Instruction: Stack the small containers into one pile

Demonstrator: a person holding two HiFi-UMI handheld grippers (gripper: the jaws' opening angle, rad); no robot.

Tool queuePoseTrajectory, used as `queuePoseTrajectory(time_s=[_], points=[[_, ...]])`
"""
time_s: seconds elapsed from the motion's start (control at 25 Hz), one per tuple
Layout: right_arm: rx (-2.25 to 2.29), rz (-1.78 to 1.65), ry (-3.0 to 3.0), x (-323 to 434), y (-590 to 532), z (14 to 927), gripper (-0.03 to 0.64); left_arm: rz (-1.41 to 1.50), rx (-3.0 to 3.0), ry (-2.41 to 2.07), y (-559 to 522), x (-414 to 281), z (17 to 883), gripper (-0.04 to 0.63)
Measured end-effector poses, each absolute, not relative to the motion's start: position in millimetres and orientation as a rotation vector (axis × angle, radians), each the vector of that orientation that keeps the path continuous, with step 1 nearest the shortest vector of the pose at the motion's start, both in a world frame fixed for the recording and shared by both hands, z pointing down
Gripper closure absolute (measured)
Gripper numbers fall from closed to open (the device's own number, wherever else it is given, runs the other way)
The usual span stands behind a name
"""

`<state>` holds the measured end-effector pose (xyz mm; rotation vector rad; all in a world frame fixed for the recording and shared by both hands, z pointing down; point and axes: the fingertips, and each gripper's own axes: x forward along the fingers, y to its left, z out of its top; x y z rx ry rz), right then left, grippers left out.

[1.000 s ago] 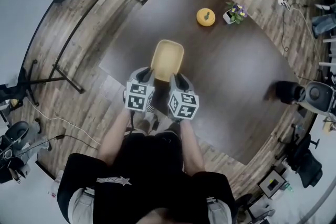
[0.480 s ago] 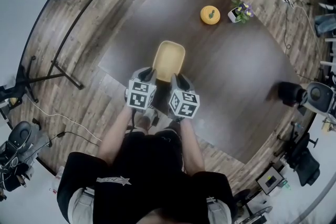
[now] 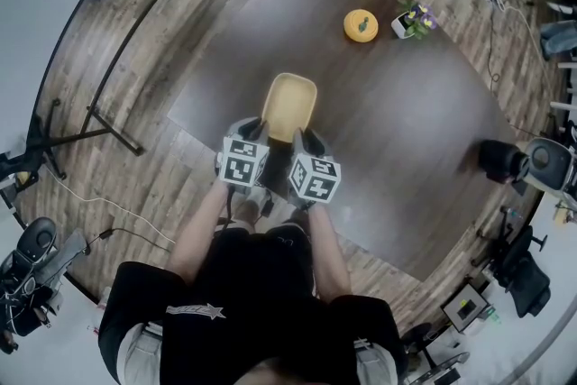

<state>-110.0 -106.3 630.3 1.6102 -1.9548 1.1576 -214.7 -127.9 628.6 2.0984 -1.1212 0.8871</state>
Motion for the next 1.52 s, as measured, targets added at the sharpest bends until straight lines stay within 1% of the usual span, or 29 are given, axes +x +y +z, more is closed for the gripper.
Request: queuePoseTrajectory(time_s=[0.32, 0.44, 0.48, 0.52, 0.56, 0.6, 0.64, 0.68, 0.72, 0.76, 0.84, 1.04, 1.2, 1.52], points=[[1.607, 1.155, -1.934, -108.5, -108.6, 639.8, 0.534, 0.894, 2.092, -1.104, -130.2, -215.0, 637.6, 0.537], [1.606, 1.135, -1.936, -107.8, -109.3, 640.8, 0.534, 0.853, 2.093, -1.098, -129.4, -214.2, 639.0, 0.534], [1.609, 1.125, -1.941, -107.7, -109.4, 639.8, 0.512, 0.834, 2.096, -1.1, -129.4, -214.5, 637.9, 0.532], [1.615, 1.115, -1.95, -107.4, -109.8, 637.7, 0.511, 0.814, 2.102, -1.105, -129.9, -215.0, 635.6, 0.524], [1.622, 1.105, -1.962, -107.0, -110.6, 634.8, 0.481, 0.794, 2.11, -1.108, -131.0, -215.4, 632.7, 0.5], [1.627, 1.096, -1.976, -106.8, -111.6, 631.8, 0.425, 0.774, 2.119, -1.109, -132.3, -215.7, 629.5, 0.46], [1.631, 1.088, -1.989, -106.6, -112.7, 629.0, 0.425, 0.756, 2.128, -1.107, -133.9, -216.0, 626.3, 0.411], [1.633, 1.079, -1.998, -106.3, -113.5, 626.4, 0.412, 0.741, 2.136, -1.106, -135.4, -216.4, 623.2, 0.378], [1.636, 1.067, -2.003, -105.7, -114.0, 624.1, 0.394, 0.731, 2.144, -1.105, -136.8, -216.8, 620.4, 0.358], [1.638, 1.051, -2.003, -104.8, -114.0, 621.8, 0.394, 0.724, 2.151, -1.105, -137.6, -217.3, 618.0, 0.342], [1.65, 1.02, -1.998, -102.8, -112.2, 616.2, 0.394, 0.722, 2.158, -1.104, -136.7, -218.5, 613.8, 0.329], [1.693, 0.972, -2.004, -97.8, -105.1, 595.9, 0.394, 0.715, 2.204, -1.101, -132.3, -216.7, 595.0, 0.328], [1.766, 0.884, -2.023, -86.1, -96.0, 561.9, 0.394, 0.687, 2.301, -1.083, -129.0, -208.4, 561.7, 0.332], [2.008, 0.562, -2.006, -32.6, -59.6, 466.9, 0.394, 0.561, 2.592, -1.009, -112.4, -157.7, 471.3, 0.384]])
